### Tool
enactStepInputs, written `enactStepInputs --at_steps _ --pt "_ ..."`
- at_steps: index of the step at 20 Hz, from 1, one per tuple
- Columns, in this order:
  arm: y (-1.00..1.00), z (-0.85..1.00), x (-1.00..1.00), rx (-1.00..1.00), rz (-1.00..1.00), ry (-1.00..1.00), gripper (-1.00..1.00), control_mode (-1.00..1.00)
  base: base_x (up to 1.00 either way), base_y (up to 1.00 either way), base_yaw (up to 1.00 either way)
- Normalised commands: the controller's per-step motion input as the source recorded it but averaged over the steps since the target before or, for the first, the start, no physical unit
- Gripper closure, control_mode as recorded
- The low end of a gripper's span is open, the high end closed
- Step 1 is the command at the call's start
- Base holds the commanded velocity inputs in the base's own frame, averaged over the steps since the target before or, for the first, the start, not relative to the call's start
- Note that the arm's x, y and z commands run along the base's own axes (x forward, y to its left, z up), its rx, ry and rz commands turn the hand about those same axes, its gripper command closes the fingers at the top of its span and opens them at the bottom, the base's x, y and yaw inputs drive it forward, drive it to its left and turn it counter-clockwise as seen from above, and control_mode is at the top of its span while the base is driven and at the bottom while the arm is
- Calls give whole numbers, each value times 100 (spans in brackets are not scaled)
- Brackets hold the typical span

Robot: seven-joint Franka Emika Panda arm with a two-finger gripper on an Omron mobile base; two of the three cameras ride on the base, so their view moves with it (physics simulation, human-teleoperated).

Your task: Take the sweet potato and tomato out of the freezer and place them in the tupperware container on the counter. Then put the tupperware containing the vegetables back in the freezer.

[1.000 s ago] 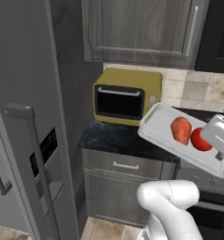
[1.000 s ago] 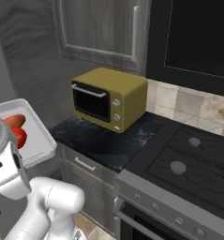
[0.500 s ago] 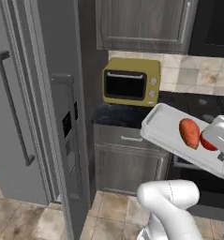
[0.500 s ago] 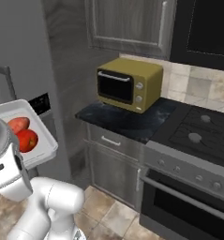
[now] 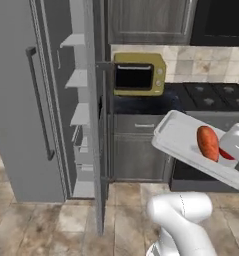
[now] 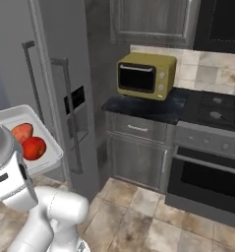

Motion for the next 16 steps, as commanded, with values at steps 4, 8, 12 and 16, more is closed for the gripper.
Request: enactStepInputs --at_steps 4,8,12,16 --pt "0 0 0 0 0 0 100 100 -34 100 -45" --pt "0 0 0 0 0 0 100 100 -14 100 -45" --pt "0 0 0 0 0 0 100 100 -1 100 -40" --pt "0 0 0 0 0 0 100 100 0 100 -37"
